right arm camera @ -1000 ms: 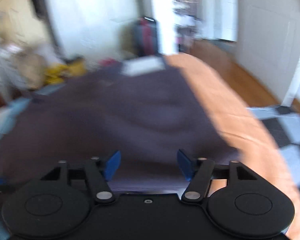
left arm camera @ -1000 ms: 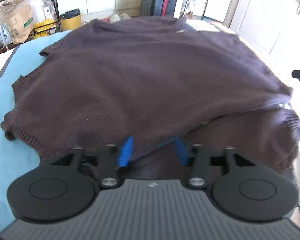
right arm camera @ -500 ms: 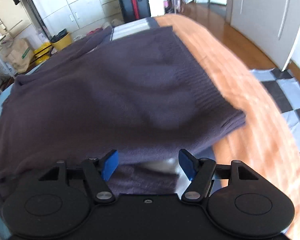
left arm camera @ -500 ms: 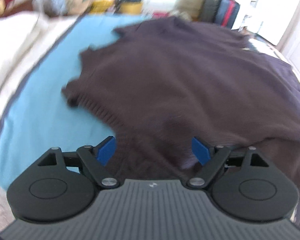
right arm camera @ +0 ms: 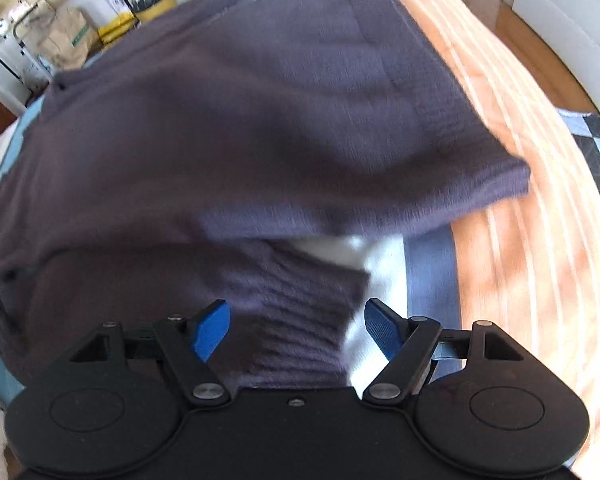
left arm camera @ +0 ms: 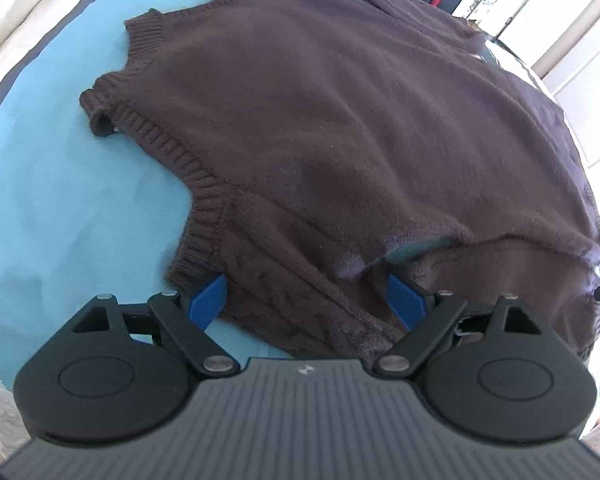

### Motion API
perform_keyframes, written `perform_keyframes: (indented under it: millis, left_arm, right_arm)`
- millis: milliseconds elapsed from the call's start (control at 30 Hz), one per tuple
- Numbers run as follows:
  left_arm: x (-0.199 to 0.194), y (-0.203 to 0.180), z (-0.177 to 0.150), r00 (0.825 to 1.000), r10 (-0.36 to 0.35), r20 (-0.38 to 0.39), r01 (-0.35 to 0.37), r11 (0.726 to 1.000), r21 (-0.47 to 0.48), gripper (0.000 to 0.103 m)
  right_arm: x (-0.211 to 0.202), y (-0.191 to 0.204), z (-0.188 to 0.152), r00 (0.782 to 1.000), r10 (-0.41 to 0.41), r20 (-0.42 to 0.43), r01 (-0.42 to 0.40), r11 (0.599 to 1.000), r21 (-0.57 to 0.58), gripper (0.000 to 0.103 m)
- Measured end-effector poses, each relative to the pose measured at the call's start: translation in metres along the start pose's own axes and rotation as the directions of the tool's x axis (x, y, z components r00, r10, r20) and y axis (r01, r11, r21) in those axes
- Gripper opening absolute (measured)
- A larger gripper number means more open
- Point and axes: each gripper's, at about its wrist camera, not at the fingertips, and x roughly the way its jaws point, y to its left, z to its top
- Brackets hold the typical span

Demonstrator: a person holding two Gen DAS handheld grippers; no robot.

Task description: Fold clothes

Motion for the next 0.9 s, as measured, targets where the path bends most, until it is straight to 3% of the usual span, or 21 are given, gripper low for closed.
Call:
perform_keyframes:
  millis: [100,133,167,200,233,267,300,367,400,467,533,567,633,767,900]
  left_arm:
    - [0.003,-0.001,-0.002,1.0,-0.008,0.001,0.008,1.0,0.01,0.087]
    - [0.003,-0.003,-0.004,1.0,-0.017,0.016,0.016,1.0,0.024,0.081]
    - [0.002,-0.006,-0.005,0.999,-0.025,0.037,0.024,0.999,0.042,0.07]
    - [0.001,-0.009,-0.007,0.998,-0.03,0.061,0.026,0.998,0.062,0.041]
    - [-0.001,-0.011,-0.008,0.996,-0.029,0.081,0.023,0.997,0.079,0.023]
    - [-0.003,-0.013,-0.009,0.995,-0.027,0.095,0.018,0.996,0.092,0.022]
    - [-0.006,-0.015,-0.01,0.994,-0.025,0.109,0.013,0.994,0.106,0.019]
    - [-0.01,-0.019,-0.012,0.99,-0.021,0.137,0.003,0.991,0.133,0.017]
    - [-0.013,-0.019,-0.013,0.988,-0.019,0.15,-0.002,0.99,0.139,0.015]
    - [-0.021,-0.018,-0.013,0.984,-0.013,0.176,-0.011,0.99,0.138,0.014]
    - [-0.031,-0.017,-0.014,0.979,-0.008,0.205,-0.021,0.99,0.139,0.011]
    - [-0.038,-0.014,-0.013,0.975,-0.003,0.223,-0.029,0.989,0.142,0.005]
    - [-0.054,-0.007,-0.012,0.968,0.006,0.252,-0.042,0.99,0.135,0.004]
    - [-0.087,0.007,-0.01,0.954,-0.024,0.297,-0.006,0.995,0.099,0.004]
    - [-0.117,0.007,-0.015,0.932,-0.004,0.364,-0.038,0.993,0.11,0.0]
  right_arm:
    - [0.008,0.004,-0.006,0.999,-0.021,-0.032,0.021,1.0,-0.021,0.081]
    - [0.01,0.01,-0.007,0.999,-0.023,-0.043,0.021,0.999,-0.042,0.082]
    - [0.011,0.015,-0.008,0.998,-0.025,-0.054,0.021,0.998,-0.064,0.083]
    - [0.013,0.02,-0.009,0.998,-0.013,-0.068,0.007,0.996,-0.085,0.084]
    - [0.015,0.025,-0.01,0.997,0.001,-0.078,-0.009,0.994,-0.105,0.083]
    - [0.015,0.029,-0.011,0.997,-0.001,-0.078,-0.009,0.992,-0.126,0.08]
    - [0.014,0.031,-0.011,0.997,-0.009,-0.071,-0.001,0.99,-0.14,0.068]
    - [0.007,0.03,-0.011,0.998,0.028,-0.051,-0.034,0.992,-0.12,0.027]
    - [0.0,0.03,-0.012,0.999,0.048,-0.026,-0.051,0.992,-0.111,0.018]
    - [-0.023,0.034,-0.014,0.995,0.075,0.071,-0.067,0.992,-0.111,0.017]
    - [-0.06,0.037,-0.019,0.97,0.116,0.214,-0.097,0.99,-0.099,0.017]
    - [-0.079,0.038,-0.023,0.948,0.167,0.271,-0.15,0.985,-0.084,0.017]
    - [-0.113,0.041,-0.032,0.897,0.24,0.372,-0.225,0.971,-0.085,0.017]
    - [-0.159,0.049,-0.053,0.838,0.293,0.46,-0.279,0.955,-0.099,0.017]
    - [-0.189,0.036,-0.073,0.797,0.312,0.517,-0.323,0.944,-0.071,0.017]
